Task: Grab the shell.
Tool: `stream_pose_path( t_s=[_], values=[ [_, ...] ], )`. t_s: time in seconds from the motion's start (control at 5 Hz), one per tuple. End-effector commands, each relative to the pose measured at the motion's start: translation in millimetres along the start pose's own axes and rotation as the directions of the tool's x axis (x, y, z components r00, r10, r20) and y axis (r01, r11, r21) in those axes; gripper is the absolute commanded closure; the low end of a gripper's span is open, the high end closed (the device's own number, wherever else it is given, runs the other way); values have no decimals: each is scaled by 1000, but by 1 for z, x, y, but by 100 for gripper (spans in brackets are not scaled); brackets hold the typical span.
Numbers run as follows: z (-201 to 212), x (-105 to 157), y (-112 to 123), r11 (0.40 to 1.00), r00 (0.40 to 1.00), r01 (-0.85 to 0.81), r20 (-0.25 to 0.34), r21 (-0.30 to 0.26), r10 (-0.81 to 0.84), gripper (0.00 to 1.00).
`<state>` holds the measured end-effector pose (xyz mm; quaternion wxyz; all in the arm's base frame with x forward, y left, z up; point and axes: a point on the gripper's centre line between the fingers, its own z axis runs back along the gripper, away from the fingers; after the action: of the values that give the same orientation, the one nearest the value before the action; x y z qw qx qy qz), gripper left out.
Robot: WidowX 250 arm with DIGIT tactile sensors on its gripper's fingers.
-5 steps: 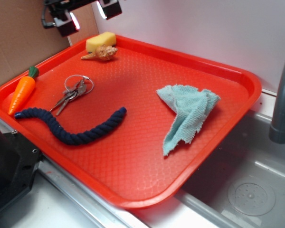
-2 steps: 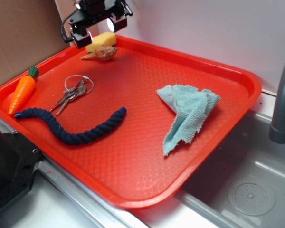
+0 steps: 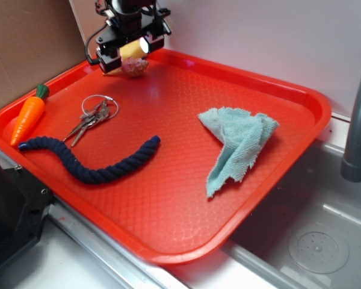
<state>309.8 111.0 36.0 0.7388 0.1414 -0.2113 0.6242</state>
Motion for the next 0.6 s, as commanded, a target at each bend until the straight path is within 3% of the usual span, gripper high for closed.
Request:
stream_pose_path(
  t_s=[0.0, 0.2, 0.4],
  values=[
    [-9, 12, 4, 1000, 999, -24, 26, 6, 23, 0],
    [-6, 12, 3, 999, 999, -25, 39, -19, 26, 100],
    [1, 15, 3, 998, 999, -39, 30, -40, 41, 100]
  ],
)
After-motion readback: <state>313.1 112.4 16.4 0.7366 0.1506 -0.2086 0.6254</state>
